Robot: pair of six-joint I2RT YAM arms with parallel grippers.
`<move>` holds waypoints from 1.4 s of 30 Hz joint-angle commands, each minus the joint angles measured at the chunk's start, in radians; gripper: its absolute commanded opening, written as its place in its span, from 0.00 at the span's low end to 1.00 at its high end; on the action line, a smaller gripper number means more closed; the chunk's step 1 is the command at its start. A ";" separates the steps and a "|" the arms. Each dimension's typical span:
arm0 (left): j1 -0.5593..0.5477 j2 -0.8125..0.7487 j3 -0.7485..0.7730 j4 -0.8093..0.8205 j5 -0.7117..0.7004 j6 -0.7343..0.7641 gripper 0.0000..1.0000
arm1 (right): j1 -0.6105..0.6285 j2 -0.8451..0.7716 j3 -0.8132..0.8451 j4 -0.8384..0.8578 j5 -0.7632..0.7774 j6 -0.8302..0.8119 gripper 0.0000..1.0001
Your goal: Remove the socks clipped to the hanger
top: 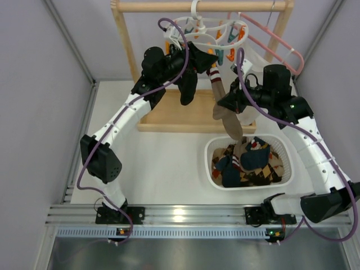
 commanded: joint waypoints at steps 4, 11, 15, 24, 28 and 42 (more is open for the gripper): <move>0.020 0.054 0.124 0.038 0.050 -0.026 0.70 | -0.014 0.005 -0.009 0.019 -0.053 0.006 0.00; 0.022 0.061 0.139 0.038 0.051 -0.021 0.45 | -0.014 0.011 -0.015 0.032 -0.059 0.019 0.00; 0.022 0.060 0.132 0.038 0.053 -0.021 0.21 | -0.014 0.007 -0.025 0.048 -0.056 0.031 0.00; 0.022 0.014 0.035 0.038 0.030 -0.009 0.36 | -0.014 -0.103 -0.136 0.064 0.083 0.088 0.02; 0.022 -0.052 -0.078 0.038 0.013 0.031 0.73 | -0.014 -0.251 -0.327 0.082 0.285 0.177 0.02; 0.022 -0.454 -0.566 0.001 -0.162 0.077 0.98 | -0.016 -0.559 -0.601 0.114 0.569 0.391 0.00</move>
